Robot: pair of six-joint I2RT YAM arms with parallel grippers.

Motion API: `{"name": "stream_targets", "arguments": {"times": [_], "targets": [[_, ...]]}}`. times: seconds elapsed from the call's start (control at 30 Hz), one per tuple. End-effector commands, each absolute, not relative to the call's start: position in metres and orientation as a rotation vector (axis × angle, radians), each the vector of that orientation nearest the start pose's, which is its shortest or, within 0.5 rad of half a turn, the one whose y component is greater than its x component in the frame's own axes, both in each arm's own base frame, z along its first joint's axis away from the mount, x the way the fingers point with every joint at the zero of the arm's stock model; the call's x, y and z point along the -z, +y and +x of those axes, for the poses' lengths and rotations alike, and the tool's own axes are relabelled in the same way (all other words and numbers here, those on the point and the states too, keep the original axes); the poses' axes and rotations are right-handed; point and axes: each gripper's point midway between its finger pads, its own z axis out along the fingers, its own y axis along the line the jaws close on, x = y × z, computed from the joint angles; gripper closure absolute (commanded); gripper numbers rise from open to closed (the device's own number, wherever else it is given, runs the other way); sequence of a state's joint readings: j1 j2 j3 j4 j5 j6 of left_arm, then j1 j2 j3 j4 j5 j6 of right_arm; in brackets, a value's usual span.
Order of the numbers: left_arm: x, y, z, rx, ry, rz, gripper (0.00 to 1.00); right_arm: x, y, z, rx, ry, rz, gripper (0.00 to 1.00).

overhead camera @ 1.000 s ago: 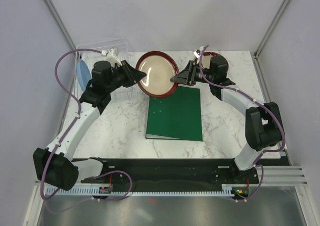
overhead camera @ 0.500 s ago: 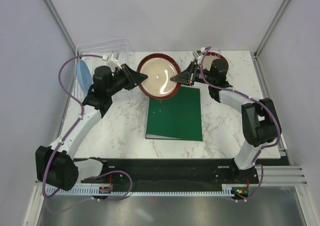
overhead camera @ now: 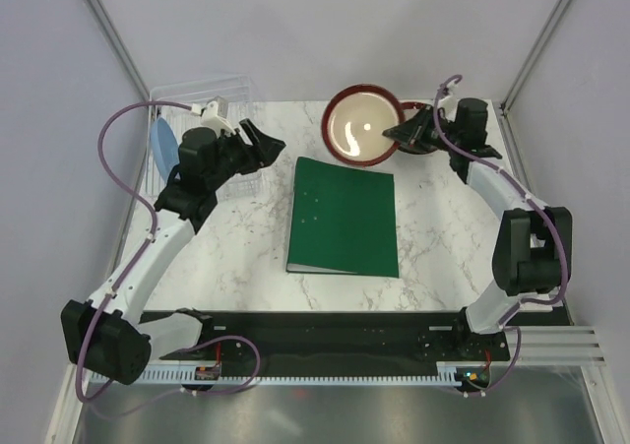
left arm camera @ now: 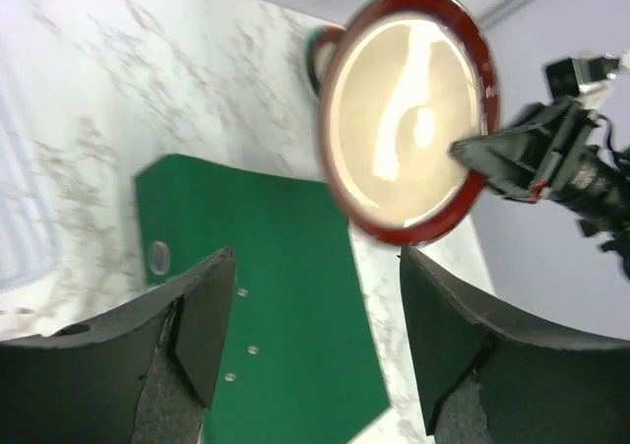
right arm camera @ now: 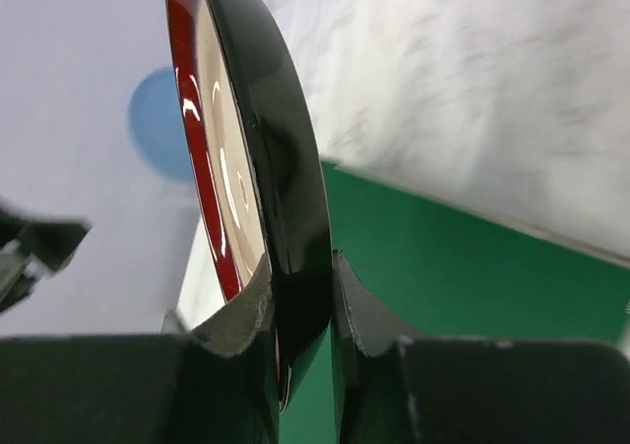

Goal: Unload the plates from the dish rack

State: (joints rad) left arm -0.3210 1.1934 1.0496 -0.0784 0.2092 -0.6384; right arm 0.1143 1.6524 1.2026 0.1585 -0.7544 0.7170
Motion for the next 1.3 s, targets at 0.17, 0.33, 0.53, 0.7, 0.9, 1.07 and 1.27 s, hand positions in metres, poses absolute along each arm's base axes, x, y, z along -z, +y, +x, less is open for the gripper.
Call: {"name": "stream_targets", "arguments": {"times": [0.17,0.33,0.53,0.7,0.9,1.07,1.27], "targets": [[-0.342,-0.107,0.361,0.352,1.74,-0.123,0.25,-0.268,0.067,0.544,-0.988,1.844,0.278,1.0],[-0.35,-0.058,0.348,0.081,1.688,-0.174,0.23,-0.237,0.041,0.59,-0.949,1.87,0.36,1.0],[-0.36,-0.012,0.338,-0.22,1.63,-0.178,0.12,-0.207,0.015,0.627,-0.935,1.877,0.431,1.0],[-0.354,-0.001,0.343,-0.317,1.639,-0.179,0.05,-0.189,0.002,0.64,-0.935,1.884,0.461,1.0],[-0.344,-0.003,0.349,-0.308,1.661,-0.177,0.04,-0.173,-0.013,0.637,-0.914,1.907,0.486,1.0],[-0.341,-0.004,0.348,-0.292,1.668,-0.182,0.04,-0.164,-0.02,0.626,-0.901,1.929,0.497,1.0],[-0.34,-0.003,0.347,-0.294,1.673,-0.184,0.03,-0.15,-0.014,0.619,-0.974,1.967,0.502,0.88]]}}
